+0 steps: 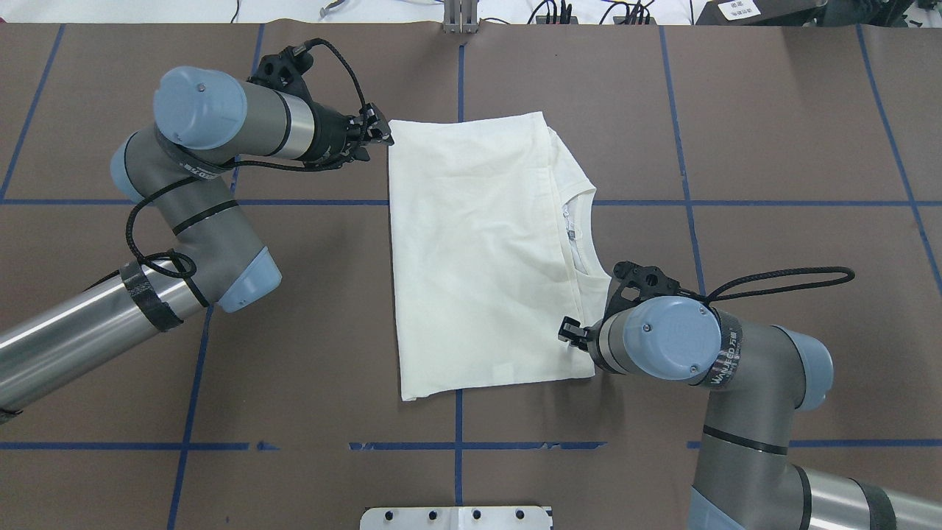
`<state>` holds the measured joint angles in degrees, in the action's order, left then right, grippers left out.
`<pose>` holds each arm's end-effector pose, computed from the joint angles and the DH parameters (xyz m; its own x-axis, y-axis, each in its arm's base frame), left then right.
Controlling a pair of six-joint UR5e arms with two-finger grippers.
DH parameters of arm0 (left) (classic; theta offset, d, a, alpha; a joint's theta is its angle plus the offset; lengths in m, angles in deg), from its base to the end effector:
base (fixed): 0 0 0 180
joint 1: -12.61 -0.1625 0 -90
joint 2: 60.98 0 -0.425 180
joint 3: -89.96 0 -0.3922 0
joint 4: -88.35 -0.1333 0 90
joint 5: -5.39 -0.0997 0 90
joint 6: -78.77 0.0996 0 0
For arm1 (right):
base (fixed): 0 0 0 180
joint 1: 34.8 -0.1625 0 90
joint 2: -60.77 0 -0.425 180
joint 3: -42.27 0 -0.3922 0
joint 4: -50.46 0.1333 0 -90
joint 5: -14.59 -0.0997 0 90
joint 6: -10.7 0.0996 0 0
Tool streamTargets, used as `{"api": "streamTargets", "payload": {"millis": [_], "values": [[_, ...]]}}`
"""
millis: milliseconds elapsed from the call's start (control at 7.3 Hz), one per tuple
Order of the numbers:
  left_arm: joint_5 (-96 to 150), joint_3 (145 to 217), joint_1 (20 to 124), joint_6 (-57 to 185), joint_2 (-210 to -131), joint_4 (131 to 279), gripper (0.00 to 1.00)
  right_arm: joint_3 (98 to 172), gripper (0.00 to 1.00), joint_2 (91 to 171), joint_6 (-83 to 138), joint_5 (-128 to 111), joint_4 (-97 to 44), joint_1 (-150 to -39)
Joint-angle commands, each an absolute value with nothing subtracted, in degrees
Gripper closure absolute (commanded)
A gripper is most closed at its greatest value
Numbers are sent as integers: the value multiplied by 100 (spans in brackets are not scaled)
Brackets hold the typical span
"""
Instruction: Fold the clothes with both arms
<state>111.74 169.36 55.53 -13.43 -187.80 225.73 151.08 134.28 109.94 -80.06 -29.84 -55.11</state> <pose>0.4603 -0.5717 0.2608 0.1891 -0.2262 -0.9556 0.4633 0.8786 -0.1162 -0.5018 -0.3193 0.3431 0.6076 0.3955 0.6887 -0.3949 0.9028 -0.1701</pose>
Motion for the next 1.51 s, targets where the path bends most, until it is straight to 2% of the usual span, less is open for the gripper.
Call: {"api": "streamTargets", "payload": {"millis": [0,137,411,959,1096,1369], "values": [[11173,16932,5551,-1343,-18780,22573,46,15082,38,13424,10993,-8015,-2987,-5476],[11173,16932,5551,-1343,-18789,22573,46,15056,44,13424,10993,-8015,-2987,-5458],[11173,16923,5551,-1343,-18780,22573,46,15047,100,13424,10984,-8024,-2969,-5449],[11191,17063,5559,-1351,-18675,22582,46,15160,100,13320,10975,-8059,-2943,-5466],[11208,17682,5507,-1578,-18179,22582,45,15370,100,13345,10984,-8111,-2978,-5475],[10895,18816,4476,-2900,-17492,22529,41,15556,100,13433,10984,-8191,-2987,-5484]]}}
